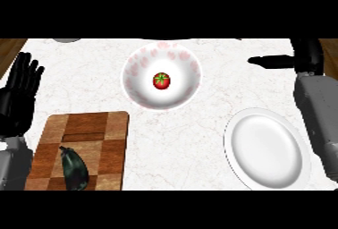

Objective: Pick the tomato from the plate and place it in the bowl

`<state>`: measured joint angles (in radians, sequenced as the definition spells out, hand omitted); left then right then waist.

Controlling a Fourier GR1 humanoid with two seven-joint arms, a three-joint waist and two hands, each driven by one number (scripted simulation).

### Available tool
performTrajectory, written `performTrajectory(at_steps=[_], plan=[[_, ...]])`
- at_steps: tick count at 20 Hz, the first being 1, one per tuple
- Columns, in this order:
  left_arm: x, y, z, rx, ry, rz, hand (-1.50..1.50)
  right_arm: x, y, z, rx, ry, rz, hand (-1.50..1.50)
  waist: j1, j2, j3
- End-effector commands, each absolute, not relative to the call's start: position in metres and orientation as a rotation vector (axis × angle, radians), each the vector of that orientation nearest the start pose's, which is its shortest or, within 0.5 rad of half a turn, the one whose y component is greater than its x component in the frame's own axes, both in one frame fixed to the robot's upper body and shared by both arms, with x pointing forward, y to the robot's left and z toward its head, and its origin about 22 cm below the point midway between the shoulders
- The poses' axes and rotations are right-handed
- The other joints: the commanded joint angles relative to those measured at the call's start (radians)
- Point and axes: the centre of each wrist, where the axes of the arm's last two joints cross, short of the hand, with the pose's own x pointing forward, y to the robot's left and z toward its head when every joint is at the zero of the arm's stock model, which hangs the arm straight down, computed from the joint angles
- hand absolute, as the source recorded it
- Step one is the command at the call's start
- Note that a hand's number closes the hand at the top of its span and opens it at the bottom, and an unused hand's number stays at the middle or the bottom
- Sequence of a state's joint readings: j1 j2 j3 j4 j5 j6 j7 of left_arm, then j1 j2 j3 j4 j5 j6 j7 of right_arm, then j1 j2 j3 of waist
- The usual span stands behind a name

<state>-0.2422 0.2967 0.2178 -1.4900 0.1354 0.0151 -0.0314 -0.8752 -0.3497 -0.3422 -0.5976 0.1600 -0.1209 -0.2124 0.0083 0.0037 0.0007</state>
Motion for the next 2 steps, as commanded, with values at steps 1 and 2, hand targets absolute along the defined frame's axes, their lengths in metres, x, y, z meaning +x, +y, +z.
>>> performTrajectory(at_steps=[1, 2], plan=[[0.288, 0.327, 0.088, 0.24, -1.784, 0.02, 0.0, 0.407, -0.369, 0.081, -0.402, -1.711, 0.033, -1.5, 0.005, 0.0, 0.001], [0.291, 0.332, 0.076, 0.218, -1.781, 0.031, 0.0, 0.401, -0.379, 0.075, -0.394, -1.7, 0.038, -1.5, 0.001, 0.001, 0.0]])
